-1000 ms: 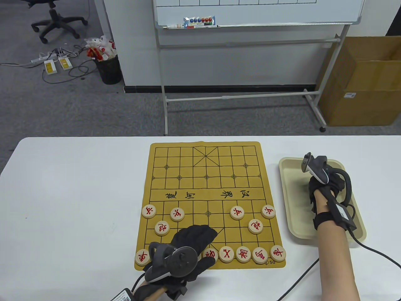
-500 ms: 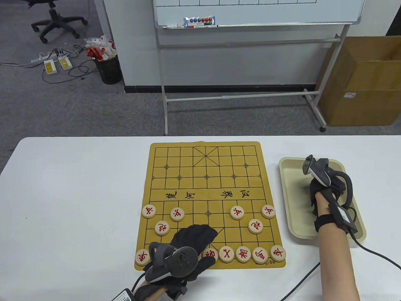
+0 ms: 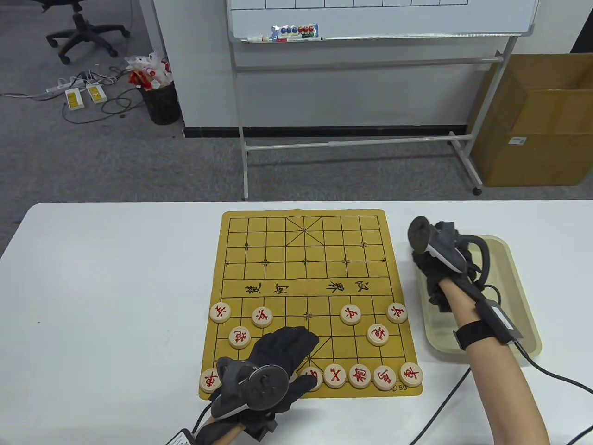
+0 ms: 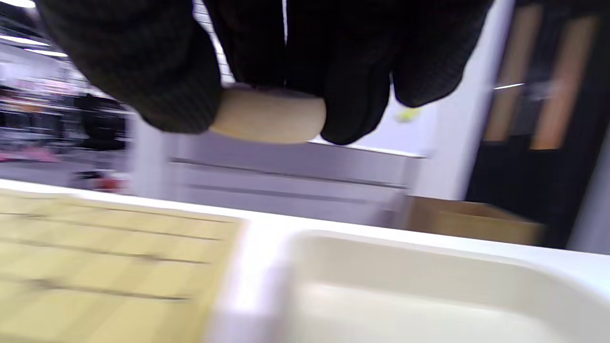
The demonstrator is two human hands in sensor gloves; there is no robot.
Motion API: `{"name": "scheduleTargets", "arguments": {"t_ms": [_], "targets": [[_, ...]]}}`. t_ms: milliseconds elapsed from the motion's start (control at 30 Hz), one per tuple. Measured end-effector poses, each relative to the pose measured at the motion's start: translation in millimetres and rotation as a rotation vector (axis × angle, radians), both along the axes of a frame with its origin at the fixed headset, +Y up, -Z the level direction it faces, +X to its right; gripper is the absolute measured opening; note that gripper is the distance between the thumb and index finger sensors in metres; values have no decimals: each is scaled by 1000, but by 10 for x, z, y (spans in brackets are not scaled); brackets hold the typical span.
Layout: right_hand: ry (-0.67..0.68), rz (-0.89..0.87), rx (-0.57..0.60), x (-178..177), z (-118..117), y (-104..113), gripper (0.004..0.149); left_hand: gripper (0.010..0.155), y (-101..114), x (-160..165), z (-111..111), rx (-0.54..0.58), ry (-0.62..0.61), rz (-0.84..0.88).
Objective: Set up Chinese chess pieces
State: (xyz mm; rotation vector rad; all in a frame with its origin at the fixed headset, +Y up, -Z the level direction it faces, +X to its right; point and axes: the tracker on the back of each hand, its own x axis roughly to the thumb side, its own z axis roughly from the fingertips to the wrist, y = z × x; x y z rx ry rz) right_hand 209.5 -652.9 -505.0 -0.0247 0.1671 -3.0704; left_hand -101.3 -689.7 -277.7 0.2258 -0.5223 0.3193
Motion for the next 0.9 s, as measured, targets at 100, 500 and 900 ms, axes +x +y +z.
{"name": "scheduleTargets", "arguments": {"t_ms": [100, 500, 900], "targets": [[257, -61, -108, -689, 142, -110, 71, 78, 6, 0, 8, 10, -1, -3], [479, 205, -268, -2022, 322, -1004, 71, 78, 10, 18, 42, 17, -19, -5], [442, 139, -227, -1806, 562, -683, 77, 78, 21, 12, 51, 25, -16, -7]]}}
